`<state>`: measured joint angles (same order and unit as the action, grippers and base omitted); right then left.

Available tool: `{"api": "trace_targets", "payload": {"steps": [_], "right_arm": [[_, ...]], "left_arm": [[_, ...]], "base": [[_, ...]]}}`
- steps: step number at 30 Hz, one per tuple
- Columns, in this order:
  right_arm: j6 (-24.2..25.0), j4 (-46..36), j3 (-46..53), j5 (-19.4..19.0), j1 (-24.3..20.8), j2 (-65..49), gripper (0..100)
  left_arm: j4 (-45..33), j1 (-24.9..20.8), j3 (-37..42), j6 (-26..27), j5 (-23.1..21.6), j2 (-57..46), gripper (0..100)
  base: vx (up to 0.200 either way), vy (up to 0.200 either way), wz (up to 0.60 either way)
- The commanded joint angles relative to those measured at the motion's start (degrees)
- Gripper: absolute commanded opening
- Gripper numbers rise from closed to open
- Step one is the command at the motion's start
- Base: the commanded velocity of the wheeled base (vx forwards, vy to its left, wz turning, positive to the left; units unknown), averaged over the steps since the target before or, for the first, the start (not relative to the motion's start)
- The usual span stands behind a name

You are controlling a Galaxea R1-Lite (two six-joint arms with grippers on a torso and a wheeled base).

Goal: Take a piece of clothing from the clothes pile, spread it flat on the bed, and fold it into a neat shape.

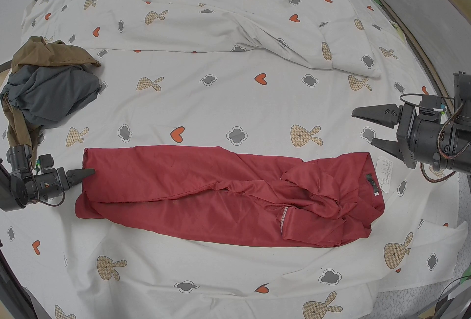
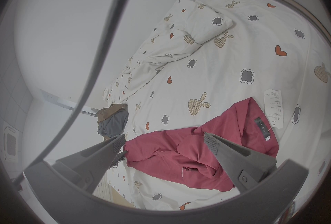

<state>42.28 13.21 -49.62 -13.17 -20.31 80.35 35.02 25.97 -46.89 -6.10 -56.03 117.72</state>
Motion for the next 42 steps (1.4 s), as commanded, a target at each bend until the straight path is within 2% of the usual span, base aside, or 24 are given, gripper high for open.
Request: {"api": "trace_targets", "payload": {"steps": [1, 11, 29, 35, 42], "right_arm": [[0.0, 0.1, 0.0, 0.0, -0.1, 0.2, 100], [0.0, 0.1, 0.1, 0.0, -0.2, 0.2, 100], [0.0, 0.1, 0.2, -0.9, -0.2, 0.4, 100], [0.0, 0.1, 0.3, -1.0, -0.2, 0.4, 100], [0.0, 0.1, 0.4, -1.1, -0.2, 0.5, 100]], "left_arm": [[0.0, -0.1, 0.0, -0.1, -0.7, 0.3, 100], [0.0, -1.2, 0.1, -2.4, -6.8, -2.3, 100], [2.0, -0.5, 0.7, -2.9, -7.7, -3.4, 100], [3.1, -1.1, 0.7, -2.8, -8.3, 0.8, 100], [7.9, -1.6, 1.8, -2.8, -8.3, 4.4, 100]], "base": [[0.0, 0.0, 0.0], [0.0, 0.0, 0.0], [0.0, 0.0, 0.0], [0.0, 0.0, 0.0], [0.0, 0.0, 0.0]]}}
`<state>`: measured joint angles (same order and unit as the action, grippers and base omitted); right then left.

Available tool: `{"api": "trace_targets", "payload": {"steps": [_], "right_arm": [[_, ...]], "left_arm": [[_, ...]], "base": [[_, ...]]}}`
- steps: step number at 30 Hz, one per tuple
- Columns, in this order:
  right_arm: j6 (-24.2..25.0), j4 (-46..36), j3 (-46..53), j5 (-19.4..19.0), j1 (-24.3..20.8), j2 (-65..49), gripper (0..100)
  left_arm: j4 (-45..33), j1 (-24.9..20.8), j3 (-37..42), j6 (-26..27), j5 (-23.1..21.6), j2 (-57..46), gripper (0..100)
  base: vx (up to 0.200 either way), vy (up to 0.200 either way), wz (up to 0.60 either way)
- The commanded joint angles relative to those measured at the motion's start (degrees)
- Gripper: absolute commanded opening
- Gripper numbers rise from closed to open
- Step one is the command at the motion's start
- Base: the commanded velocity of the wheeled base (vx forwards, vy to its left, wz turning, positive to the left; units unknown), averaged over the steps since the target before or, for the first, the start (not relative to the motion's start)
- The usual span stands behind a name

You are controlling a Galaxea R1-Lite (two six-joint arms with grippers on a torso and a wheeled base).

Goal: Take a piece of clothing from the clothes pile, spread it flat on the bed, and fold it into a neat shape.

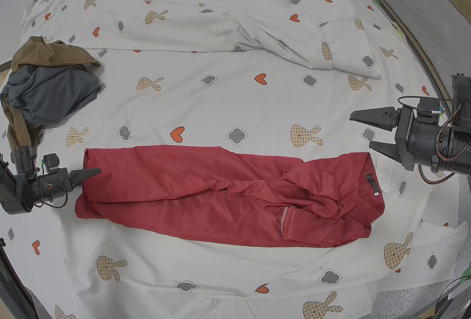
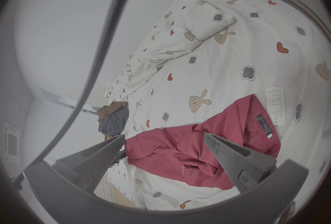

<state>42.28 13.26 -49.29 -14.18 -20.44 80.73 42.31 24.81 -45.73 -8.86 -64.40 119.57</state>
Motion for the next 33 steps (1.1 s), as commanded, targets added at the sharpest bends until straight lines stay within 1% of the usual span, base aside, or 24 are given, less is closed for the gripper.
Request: {"api": "trace_targets", "payload": {"steps": [1, 3, 4, 12, 18, 21, 25, 27, 30, 32, 33], "right_arm": [[0.0, 0.0, 0.1, -0.1, 0.0, 0.2, 100], [0.0, 0.1, 0.1, -0.1, 0.0, 0.6, 100], [0.0, 0.0, 0.1, -0.1, 0.0, 0.6, 100], [0.0, 0.1, 0.1, -0.1, 0.0, 0.9, 100], [0.0, 0.1, 0.1, -0.1, 0.0, 0.8, 100], [0.0, 0.1, 0.1, -0.1, 0.0, 0.8, 100], [0.0, 0.1, 0.1, -0.1, 0.0, 0.9, 100], [0.0, 0.1, 0.1, -0.1, 0.0, 0.8, 100], [0.0, 0.1, 0.1, -0.1, 0.1, 0.8, 100], [0.0, 0.1, 0.1, -0.1, 0.1, 0.8, 100], [0.0, 0.1, 0.1, -0.1, 0.1, 0.8, 100]], "left_arm": [[0.8, -0.7, 0.7, 0.0, 0.1, 2.6, 100], [0.9, -1.0, 0.8, -0.1, 0.1, 2.4, 100], [0.9, -1.2, 0.8, -0.1, 0.1, 2.3, 0], [1.1, -1.0, 0.6, -0.1, 0.1, 2.2, 0], [3.7, 0.8, 1.8, -0.3, 0.2, -1.7, 0], [3.7, 2.3, 2.4, -1.0, 0.2, -6.0, 0], [3.4, 3.9, 2.4, -3.5, 0.2, -10.8, 0], [3.3, 4.8, 2.1, -4.2, 0.2, -11.7, 0], [3.1, 7.4, 1.4, -4.7, 0.3, -12.9, 0], [3.1, 7.4, 1.4, -4.7, 0.3, -12.9, 0], [2.1, 9.6, 1.3, -4.7, 0.3, -13.7, 0]], "base": [[0.0, 0.0, 0.0], [0.0, 0.0, 0.0], [0.0, 0.0, 0.0], [0.0, 0.0, 0.0], [0.0, 0.0, 0.0], [0.0, 0.0, 0.0], [0.0, 0.0, 0.0], [0.0, 0.0, 0.0], [0.0, 0.0, 0.0], [0.0, 0.0, 0.0], [0.0, 0.0, 0.0]]}}
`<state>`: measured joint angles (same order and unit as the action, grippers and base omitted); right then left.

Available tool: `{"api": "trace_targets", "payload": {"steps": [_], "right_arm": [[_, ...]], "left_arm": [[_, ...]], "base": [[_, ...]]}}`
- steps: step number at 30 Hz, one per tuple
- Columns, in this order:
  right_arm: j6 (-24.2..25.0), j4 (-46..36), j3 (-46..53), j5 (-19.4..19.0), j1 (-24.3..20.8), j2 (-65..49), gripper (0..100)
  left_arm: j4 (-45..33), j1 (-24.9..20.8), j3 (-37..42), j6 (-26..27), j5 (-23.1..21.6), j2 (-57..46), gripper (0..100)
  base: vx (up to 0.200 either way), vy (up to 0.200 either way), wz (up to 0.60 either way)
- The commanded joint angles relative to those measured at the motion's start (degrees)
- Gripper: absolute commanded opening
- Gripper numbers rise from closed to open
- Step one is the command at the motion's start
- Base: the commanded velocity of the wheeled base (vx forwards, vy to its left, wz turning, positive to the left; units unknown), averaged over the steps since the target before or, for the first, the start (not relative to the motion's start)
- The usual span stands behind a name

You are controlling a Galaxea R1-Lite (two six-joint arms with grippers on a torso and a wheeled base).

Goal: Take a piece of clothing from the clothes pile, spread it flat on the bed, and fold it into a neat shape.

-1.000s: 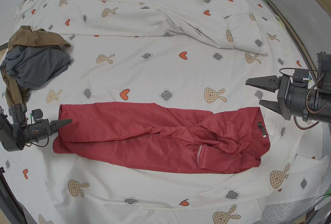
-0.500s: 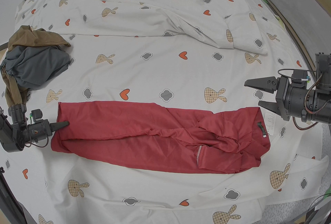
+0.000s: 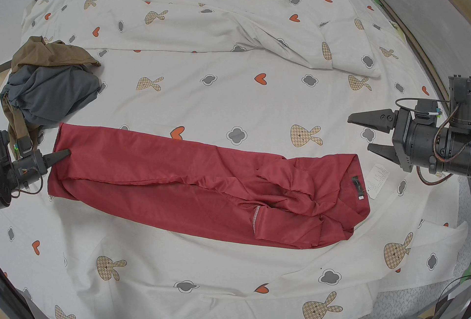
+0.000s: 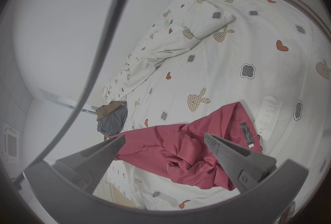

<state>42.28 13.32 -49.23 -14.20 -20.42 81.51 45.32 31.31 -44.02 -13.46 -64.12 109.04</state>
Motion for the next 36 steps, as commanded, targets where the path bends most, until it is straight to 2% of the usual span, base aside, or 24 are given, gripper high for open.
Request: {"api": "trace_targets", "payload": {"steps": [1, 7, 11, 13, 14, 15, 17, 22, 24, 28, 30, 32, 36], "right_arm": [[0.0, 0.0, 0.0, 0.0, 0.0, 0.1, 100], [0.0, 0.0, 0.0, 0.0, 0.0, 0.1, 100], [0.0, 0.0, 0.0, 0.0, 0.0, 0.1, 100], [0.0, 0.0, 0.0, 0.0, 0.0, 0.1, 100], [0.1, 0.0, 0.0, 0.0, 0.0, 0.1, 100], [0.1, 0.0, 0.0, 0.0, 0.0, 0.1, 100], [0.1, 0.0, 0.0, 0.0, 0.0, 0.1, 100], [0.0, 0.0, 0.0, 0.0, 0.1, 0.1, 100], [0.0, 0.0, 0.0, 0.0, 0.1, 0.1, 100], [0.0, 0.0, 0.0, 0.0, 0.1, 0.1, 100], [0.0, 0.0, 0.0, 0.0, 0.1, 0.1, 100], [0.0, 0.0, 0.0, 0.0, 0.1, 0.1, 100], [0.1, 0.0, -0.1, 0.0, 0.1, 0.1, 100]], "left_arm": [[-1.1, 3.5, -0.4, -0.1, 0.1, -3.3, 0], [-7.0, 6.8, -2.6, 0.0, 0.2, -6.3, 0], [-7.9, 7.8, -2.1, 3.3, 1.2, -7.8, 0], [-8.0, 7.6, -1.1, 10.2, 5.9, -7.5, 0], [-8.0, 7.4, -0.7, 12.0, 7.8, -7.4, 0], [-8.3, 6.6, -0.2, 15.6, 12.9, -7.4, 0], [-9.3, 5.4, 0.0, 16.4, 17.7, -7.7, 0], [-14.1, 6.7, -2.4, 16.6, 18.4, -8.8, 0], [-19.7, 9.0, -5.4, 17.5, 18.4, -9.2, 0], [-26.3, 12.0, -9.4, 21.8, 19.1, -8.8, 0], [-27.7, 12.4, -10.1, 23.7, 20.7, -8.6, 0], [-28.7, 12.6, -11.2, 26.6, 26.0, -7.9, 0], [-29.2, 12.4, -12.1, 26.8, 27.9, -7.5, 0]], "base": [[0.0, 0.0, 0.0], [0.0, 0.0, 0.0], [0.0, 0.0, 0.0], [0.0, 0.0, 0.0], [0.0, 0.0, 0.0], [0.0, 0.0, 0.0], [0.0, 0.0, 0.0], [0.0, 0.0, 0.0], [0.0, 0.0, 0.0], [0.0, 0.0, 0.0], [0.0, 0.0, 0.0], [0.0, 0.0, 0.0], [0.0, 0.0, 0.0]]}}
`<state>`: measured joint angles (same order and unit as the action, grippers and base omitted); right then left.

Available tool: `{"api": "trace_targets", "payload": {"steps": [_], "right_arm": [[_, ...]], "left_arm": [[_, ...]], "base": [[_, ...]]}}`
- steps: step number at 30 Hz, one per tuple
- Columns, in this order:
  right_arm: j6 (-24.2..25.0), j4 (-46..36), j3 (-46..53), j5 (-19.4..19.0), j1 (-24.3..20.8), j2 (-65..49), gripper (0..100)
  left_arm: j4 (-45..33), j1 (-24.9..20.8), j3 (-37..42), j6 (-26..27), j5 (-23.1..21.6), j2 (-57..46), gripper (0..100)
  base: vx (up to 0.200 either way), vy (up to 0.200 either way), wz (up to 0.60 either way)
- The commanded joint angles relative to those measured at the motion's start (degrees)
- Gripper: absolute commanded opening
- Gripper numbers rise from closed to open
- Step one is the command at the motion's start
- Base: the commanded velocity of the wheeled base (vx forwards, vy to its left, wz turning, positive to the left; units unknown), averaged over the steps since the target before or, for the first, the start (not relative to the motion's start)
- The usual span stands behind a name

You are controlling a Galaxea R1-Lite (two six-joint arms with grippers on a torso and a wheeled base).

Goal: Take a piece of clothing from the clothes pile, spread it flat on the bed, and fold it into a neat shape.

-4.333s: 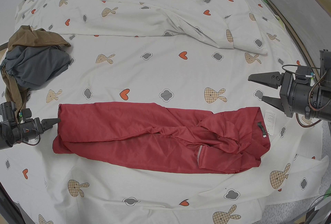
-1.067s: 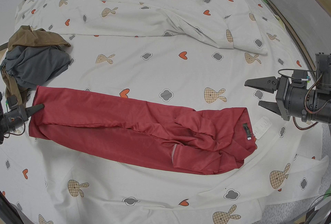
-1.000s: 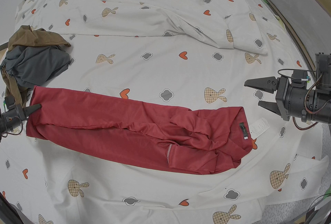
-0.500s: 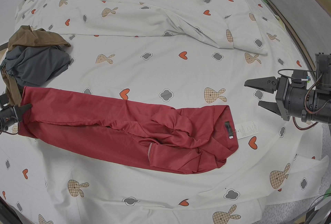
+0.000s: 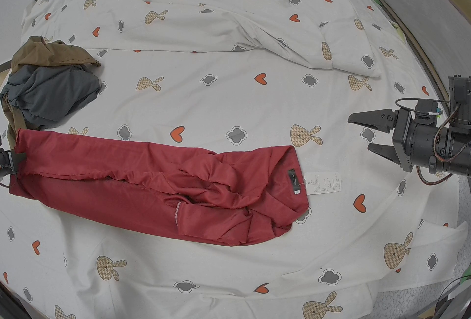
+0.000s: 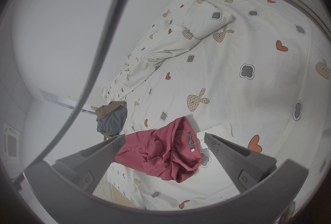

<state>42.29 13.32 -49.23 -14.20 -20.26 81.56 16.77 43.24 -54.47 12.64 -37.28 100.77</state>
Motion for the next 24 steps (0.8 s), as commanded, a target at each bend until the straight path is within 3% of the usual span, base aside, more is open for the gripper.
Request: {"api": "trace_targets", "payload": {"steps": [1, 6, 7, 8, 9, 11, 12, 14, 16, 18, 20, 21, 24], "right_arm": [[0.0, 0.0, 0.0, 0.0, 0.0, 0.0, 100], [0.0, 0.0, -0.1, 0.0, 0.0, 0.0, 100], [0.1, 0.0, -0.1, 0.0, 0.0, 0.0, 100], [0.1, 0.0, 0.0, 0.0, 0.0, 0.0, 100], [0.0, 0.0, 0.0, 0.0, 0.0, 0.0, 100], [0.0, 0.0, -0.1, 0.0, 0.0, 0.0, 100], [0.0, 0.0, -0.1, 0.0, 0.0, 0.0, 100], [0.0, 0.0, 0.0, 0.0, 0.0, 0.1, 100], [0.0, 0.0, 0.0, 0.0, 0.0, 0.1, 100], [0.1, 0.0, 0.0, 0.0, 0.0, 0.1, 100], [0.0, 0.0, 0.0, 0.0, 0.0, 0.1, 100], [0.0, 0.0, 0.0, 0.0, 0.0, 0.1, 100], [0.0, 0.0, 0.0, 0.0, -0.1, 0.1, 100]], "left_arm": [[-0.9, 0.1, -1.6, 0.7, 1.3, 0.7, 0], [-5.1, -4.0, -1.4, 0.3, 2.2, -0.7, 0], [-9.0, -7.3, -2.0, -0.5, 2.2, -2.2, 0], [-9.4, -7.6, -2.0, -0.6, 2.2, -2.2, 0], [-13.7, -11.8, -3.5, -2.8, 2.2, -4.4, 0], [-17.4, -15.9, -5.9, -6.8, 2.2, -6.5, 0], [-17.4, -15.9, -5.9, -6.8, 2.2, -6.5, 0], [-21.9, -23.1, -10.5, -14.7, 2.5, -9.2, 0], [-22.9, -25.0, -11.8, -16.2, 3.1, -9.8, 0], [-25.1, -31.6, -14.7, -18.0, 7.9, -10.9, 0], [-25.5, -34.1, -15.2, -18.0, 10.6, -11.0, 0], [-25.7, -38.2, -15.7, -18.2, 14.6, -11.2, 0], [-25.8, -43.9, -16.0, -18.4, 20.3, -11.0, 0]], "base": [[0.0, 0.0, 0.0], [0.0, 0.0, 0.0], [0.0, 0.0, 0.0], [0.0, 0.0, 0.0], [0.0, 0.0, 0.0], [0.0, 0.0, 0.0], [0.0, 0.0, 0.0], [0.0, 0.0, 0.0], [0.0, 0.0, 0.0], [0.0, 0.0, 0.0], [0.0, 0.0, 0.0], [0.0, 0.0, 0.0], [0.0, 0.0, 0.0]]}}
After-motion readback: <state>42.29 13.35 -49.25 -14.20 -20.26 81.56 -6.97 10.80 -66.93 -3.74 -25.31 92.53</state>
